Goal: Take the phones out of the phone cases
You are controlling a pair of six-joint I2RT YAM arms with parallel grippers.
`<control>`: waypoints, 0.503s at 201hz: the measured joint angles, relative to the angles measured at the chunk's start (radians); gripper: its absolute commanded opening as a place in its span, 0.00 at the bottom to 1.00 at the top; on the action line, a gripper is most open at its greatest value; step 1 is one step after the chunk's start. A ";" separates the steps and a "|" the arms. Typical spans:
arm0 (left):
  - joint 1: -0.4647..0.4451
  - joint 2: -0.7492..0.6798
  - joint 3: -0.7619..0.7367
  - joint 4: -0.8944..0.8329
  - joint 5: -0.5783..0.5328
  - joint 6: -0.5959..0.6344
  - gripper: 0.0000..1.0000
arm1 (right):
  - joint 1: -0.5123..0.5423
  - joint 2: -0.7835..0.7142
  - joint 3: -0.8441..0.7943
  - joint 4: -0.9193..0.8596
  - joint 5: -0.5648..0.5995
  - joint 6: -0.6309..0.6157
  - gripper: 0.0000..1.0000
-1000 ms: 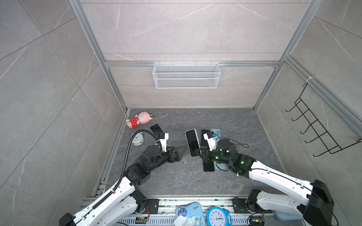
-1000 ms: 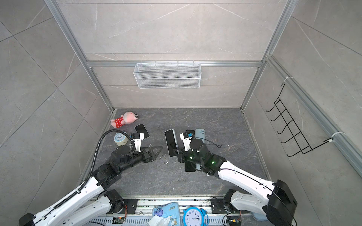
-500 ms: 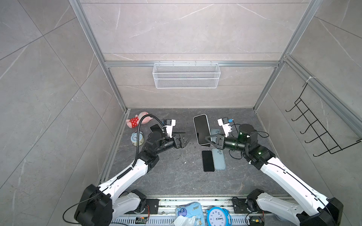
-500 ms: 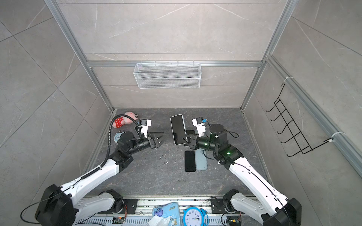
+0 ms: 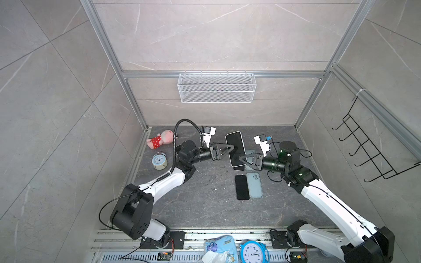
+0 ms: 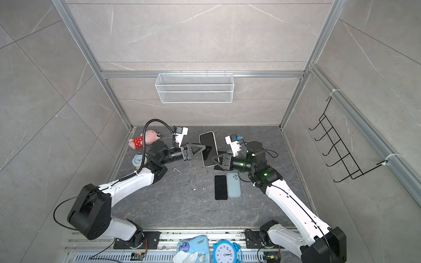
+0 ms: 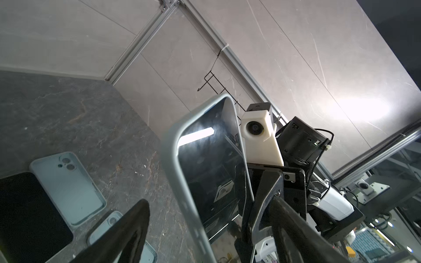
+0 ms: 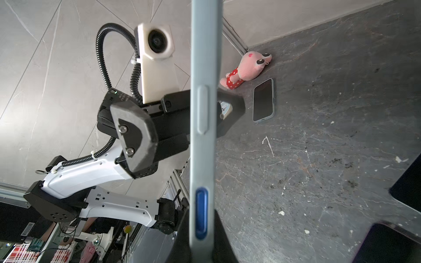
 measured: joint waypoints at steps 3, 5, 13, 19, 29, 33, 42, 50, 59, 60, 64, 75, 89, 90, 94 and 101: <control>0.002 0.007 0.006 0.008 0.005 -0.004 0.68 | -0.001 0.000 0.000 0.000 -0.001 0.000 0.00; 0.002 0.013 0.010 0.014 0.008 -0.010 0.66 | -0.002 0.000 0.000 0.000 -0.002 0.000 0.00; 0.006 0.032 0.024 0.034 0.025 -0.026 0.61 | -0.006 0.000 0.000 0.001 -0.006 0.000 0.00; 0.010 0.047 0.031 0.049 0.034 -0.038 0.57 | -0.009 0.000 0.000 0.002 -0.010 0.000 0.00; 0.015 0.064 0.038 0.060 0.050 -0.051 0.52 | -0.013 0.000 0.000 0.002 -0.014 0.000 0.00; 0.017 0.071 0.040 0.065 0.057 -0.060 0.49 | -0.015 0.000 0.000 0.002 -0.015 0.000 0.00; 0.019 0.082 0.045 0.071 0.071 -0.069 0.44 | -0.019 0.000 0.000 0.002 -0.018 0.000 0.00; 0.020 0.092 0.051 0.077 0.083 -0.080 0.38 | -0.024 0.000 0.000 0.002 -0.022 0.000 0.00; 0.021 0.102 0.058 0.084 0.098 -0.092 0.35 | -0.027 0.000 0.000 0.003 -0.025 -0.001 0.00; 0.021 0.103 0.059 0.084 0.099 -0.092 0.35 | -0.027 0.000 0.000 0.003 -0.026 0.000 0.00; 0.022 0.106 0.061 0.086 0.105 -0.094 0.34 | -0.030 0.001 0.000 0.004 -0.028 0.000 0.00; 0.022 0.110 0.067 0.088 0.113 -0.102 0.29 | -0.033 0.003 0.000 0.005 -0.035 -0.001 0.00; 0.022 0.112 0.073 0.090 0.131 -0.114 0.20 | -0.036 0.008 0.000 0.005 -0.047 -0.001 0.00; 0.022 0.112 0.073 0.091 0.131 -0.115 0.19 | -0.037 0.009 0.000 0.006 -0.048 -0.001 0.00; 0.022 0.112 0.074 0.092 0.134 -0.124 0.17 | -0.037 0.010 0.000 0.007 -0.051 -0.001 0.00; 0.024 0.113 0.078 0.093 0.144 -0.136 0.14 | -0.041 0.011 0.000 0.010 -0.057 -0.004 0.00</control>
